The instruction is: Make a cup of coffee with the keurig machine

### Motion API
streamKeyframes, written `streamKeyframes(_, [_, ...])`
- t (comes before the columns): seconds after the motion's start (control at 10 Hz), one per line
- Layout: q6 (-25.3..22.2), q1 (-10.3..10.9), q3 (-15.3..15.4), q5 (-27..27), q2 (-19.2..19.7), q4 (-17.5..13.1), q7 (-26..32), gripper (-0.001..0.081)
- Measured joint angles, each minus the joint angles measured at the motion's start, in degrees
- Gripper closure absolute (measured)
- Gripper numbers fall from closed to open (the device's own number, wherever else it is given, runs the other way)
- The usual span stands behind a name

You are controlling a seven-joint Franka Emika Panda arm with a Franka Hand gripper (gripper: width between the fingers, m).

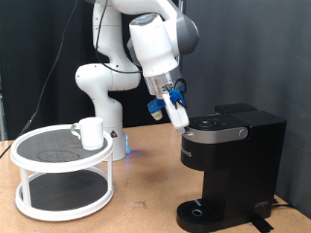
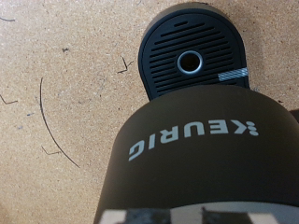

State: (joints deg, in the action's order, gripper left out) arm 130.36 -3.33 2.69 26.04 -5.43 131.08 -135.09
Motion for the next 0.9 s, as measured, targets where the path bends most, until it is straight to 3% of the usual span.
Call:
streamKeyframes(0.4, [0.2, 0.0, -0.9, 4.8, -0.6, 1.1, 11.4, 0.0806])
streamKeyframes(0.8, [1.3, -0.5, -1.9, 5.5, -1.3, 3.6, 13.4, 0.0806])
streamKeyframes(0.9, [0.7, -0.6, -2.5, 8.4, -1.6, 3.7, 14.7, 0.0806])
